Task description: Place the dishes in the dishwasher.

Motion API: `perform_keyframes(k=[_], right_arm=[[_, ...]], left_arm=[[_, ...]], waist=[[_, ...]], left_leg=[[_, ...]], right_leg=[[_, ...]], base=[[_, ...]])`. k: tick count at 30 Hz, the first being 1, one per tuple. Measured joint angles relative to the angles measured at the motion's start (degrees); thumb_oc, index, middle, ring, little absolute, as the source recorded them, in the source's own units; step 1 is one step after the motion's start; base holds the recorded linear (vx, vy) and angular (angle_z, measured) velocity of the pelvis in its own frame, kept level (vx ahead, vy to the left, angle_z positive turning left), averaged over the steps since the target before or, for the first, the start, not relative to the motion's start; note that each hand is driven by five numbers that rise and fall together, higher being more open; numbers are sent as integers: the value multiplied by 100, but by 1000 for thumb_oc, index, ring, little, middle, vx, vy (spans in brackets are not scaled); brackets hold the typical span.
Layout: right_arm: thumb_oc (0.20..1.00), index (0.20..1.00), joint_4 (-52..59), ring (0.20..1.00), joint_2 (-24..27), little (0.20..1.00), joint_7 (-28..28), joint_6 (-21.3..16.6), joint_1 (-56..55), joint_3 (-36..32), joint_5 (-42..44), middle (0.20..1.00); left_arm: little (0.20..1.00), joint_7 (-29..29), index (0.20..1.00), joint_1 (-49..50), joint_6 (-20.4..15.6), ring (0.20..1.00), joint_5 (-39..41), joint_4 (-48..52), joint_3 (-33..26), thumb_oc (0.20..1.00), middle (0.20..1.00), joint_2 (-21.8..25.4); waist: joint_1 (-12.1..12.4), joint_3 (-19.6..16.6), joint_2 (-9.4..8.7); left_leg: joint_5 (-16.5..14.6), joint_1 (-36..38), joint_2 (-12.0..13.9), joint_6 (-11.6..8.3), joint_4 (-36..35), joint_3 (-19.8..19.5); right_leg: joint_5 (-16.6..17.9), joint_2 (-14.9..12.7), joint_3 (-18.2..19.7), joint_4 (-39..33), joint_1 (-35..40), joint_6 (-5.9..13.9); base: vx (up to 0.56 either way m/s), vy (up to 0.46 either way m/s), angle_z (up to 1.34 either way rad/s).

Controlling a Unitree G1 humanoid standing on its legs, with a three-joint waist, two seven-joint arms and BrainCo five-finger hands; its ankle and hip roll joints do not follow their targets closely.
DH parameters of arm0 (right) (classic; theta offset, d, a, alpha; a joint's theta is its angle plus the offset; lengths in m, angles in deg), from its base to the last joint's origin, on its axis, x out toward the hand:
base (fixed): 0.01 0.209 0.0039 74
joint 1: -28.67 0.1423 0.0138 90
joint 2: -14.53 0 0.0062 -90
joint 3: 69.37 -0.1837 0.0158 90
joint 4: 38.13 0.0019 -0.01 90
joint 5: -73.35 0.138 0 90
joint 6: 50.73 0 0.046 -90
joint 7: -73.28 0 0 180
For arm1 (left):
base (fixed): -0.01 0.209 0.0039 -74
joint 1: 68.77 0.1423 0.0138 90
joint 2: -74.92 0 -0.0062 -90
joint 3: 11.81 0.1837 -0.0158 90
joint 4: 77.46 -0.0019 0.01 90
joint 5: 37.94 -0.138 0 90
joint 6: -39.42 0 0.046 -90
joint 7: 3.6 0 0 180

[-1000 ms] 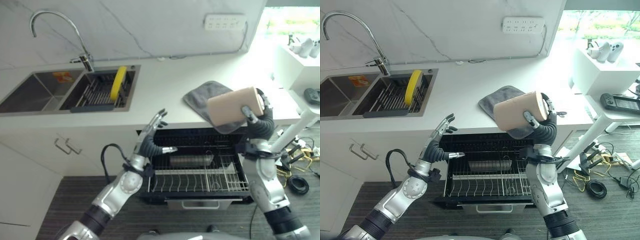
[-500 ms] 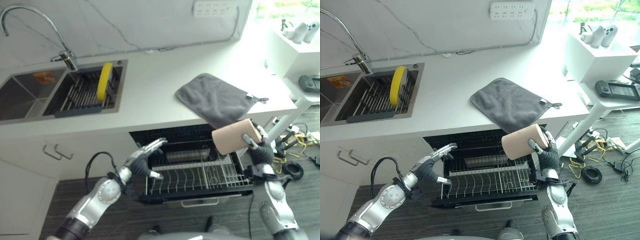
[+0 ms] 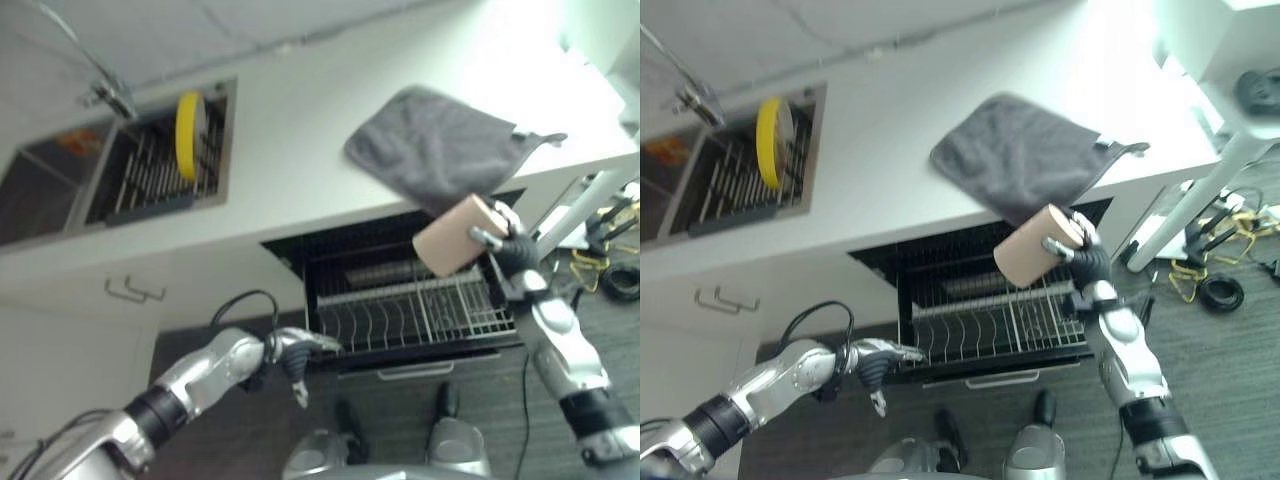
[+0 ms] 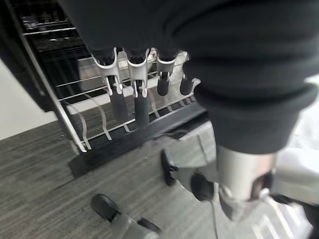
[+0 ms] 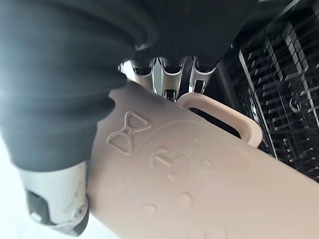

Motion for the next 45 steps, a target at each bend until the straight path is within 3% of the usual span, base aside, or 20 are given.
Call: perform_keyframes(k=[4,14,18,21,27,40,44,45], right_arm=[[200,200,-80,200,38,200,53,195,39,-146,-309,200],[200,200,-1565,200,49,200,237,489,823,-124,-968,200],[200,200,-2633,200,49,200,303,566,1330,-113,-1489,200],[200,200,-2724,200,53,200,299,585,1425,-114,-1687,200],[200,200,-3617,200,47,200,377,739,2307,123,-2012,200],[200,200,-4289,200,-7,200,632,937,2983,457,-2650,200],[200,200,-4292,200,2,200,693,972,3088,591,-3396,200],[200,200,-4312,200,38,200,758,978,3096,814,-4010,200]], left_arm=[[1000,-550,1000,128,82,1000,-186,-17,-356,1000,1000,7],[1000,-1020,1000,-118,96,1000,-411,-297,-321,1000,1000,7],[1000,-1228,1000,-343,81,1000,-411,-376,-97,1000,1000,72],[1000,-1253,1000,-378,57,1000,-412,-427,-93,1000,1000,111],[1000,-1291,1000,-855,-163,1000,-635,-378,371,1000,1000,418],[1000,-1396,1000,-900,-130,1000,-690,-36,596,1000,1000,444],[1000,-1457,1000,-886,-133,1000,-700,45,596,1000,1000,482],[1000,-1467,1000,-888,-136,1000,-810,121,595,1000,1000,560]], waist=[[162,272,-274],[261,407,-426],[343,596,-412],[355,661,-374],[361,805,-189],[465,845,-20],[461,839,-10],[463,837,-7]], left_leg=[[11,-49,16,1,31,-72],[11,-223,19,2,76,-92],[9,-224,-26,4,81,-105],[10,-233,-26,4,84,-111],[13,-457,-45,9,170,-157],[67,-546,-250,102,163,-106],[119,-671,-279,179,164,-97],[132,-708,-292,198,166,-97]], right_leg=[[-8,10,-22,36,-33,-37],[6,-4,-33,78,-188,-51],[6,-65,-49,122,-190,-51],[6,-65,-55,121,-191,-51],[1,-115,-83,216,-401,-58],[7,-372,30,481,-680,-36],[7,-420,57,602,-864,-28],[-2,-448,64,670,-929,-16]], base=[[-24,-55,6],[-49,-20,1],[-22,10,4],[-43,-8,2],[-38,15,3],[-21,61,-1],[-14,17,0],[-22,4,3]])
